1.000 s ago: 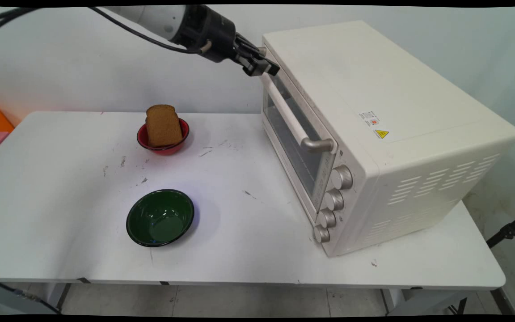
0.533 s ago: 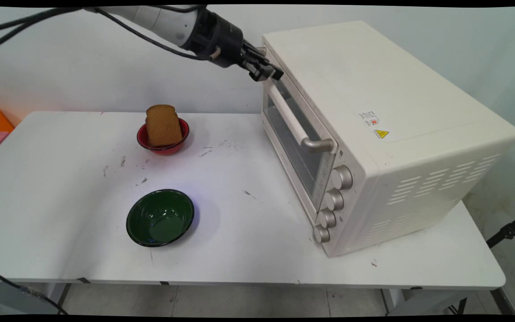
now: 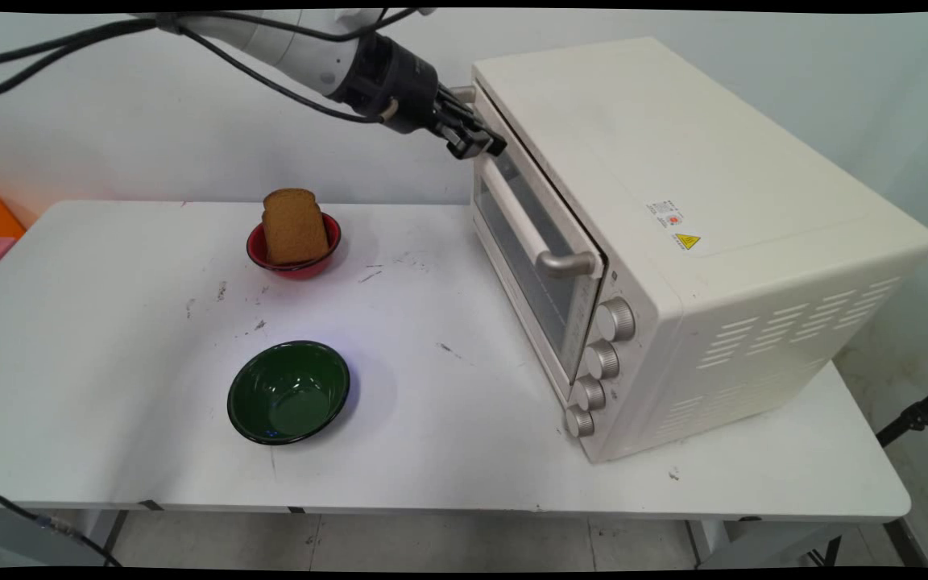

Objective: Open the oven

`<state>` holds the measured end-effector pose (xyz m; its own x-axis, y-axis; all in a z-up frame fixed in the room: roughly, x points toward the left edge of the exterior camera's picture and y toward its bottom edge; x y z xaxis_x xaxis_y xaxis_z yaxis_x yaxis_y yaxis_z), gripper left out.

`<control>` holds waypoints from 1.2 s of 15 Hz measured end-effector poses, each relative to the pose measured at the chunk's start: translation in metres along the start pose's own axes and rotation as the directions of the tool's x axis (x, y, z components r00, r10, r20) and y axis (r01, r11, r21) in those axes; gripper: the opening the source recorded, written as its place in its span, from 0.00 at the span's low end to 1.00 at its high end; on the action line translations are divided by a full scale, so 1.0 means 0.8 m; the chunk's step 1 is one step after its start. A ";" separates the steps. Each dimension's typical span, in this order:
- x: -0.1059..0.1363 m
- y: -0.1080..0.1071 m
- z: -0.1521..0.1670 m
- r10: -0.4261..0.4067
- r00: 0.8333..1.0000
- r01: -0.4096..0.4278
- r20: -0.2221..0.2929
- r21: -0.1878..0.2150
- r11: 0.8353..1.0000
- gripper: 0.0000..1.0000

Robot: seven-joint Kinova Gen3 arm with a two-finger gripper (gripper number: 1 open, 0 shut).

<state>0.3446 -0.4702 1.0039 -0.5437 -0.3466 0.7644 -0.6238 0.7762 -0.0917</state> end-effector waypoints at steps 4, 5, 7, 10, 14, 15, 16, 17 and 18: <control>-0.006 0.001 -0.002 0.006 1.000 -0.006 0.014 0.000 1.000 0.00; -0.007 0.001 -0.003 0.007 1.000 -0.007 0.018 -0.001 1.000 0.00; -0.013 0.001 -0.009 0.011 1.000 -0.011 0.029 -0.001 1.000 0.00; -0.021 -0.001 -0.017 0.014 0.999 -0.014 0.044 -0.003 1.000 0.00; -0.036 -0.001 -0.034 0.022 0.997 -0.021 0.071 -0.013 1.000 0.00; -0.041 0.000 -0.038 0.023 0.997 -0.022 0.078 -0.015 1.000 0.00; -0.045 0.000 -0.042 0.024 0.996 -0.022 0.084 -0.017 1.000 0.00; -0.050 0.001 -0.046 0.024 0.996 -0.022 0.092 -0.019 1.000 0.00; -0.056 0.002 -0.050 0.023 0.995 -0.021 0.099 -0.021 1.000 0.00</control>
<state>0.3907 -0.4325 0.9948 -0.6109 -0.3789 0.6952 -0.6003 0.7942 -0.0947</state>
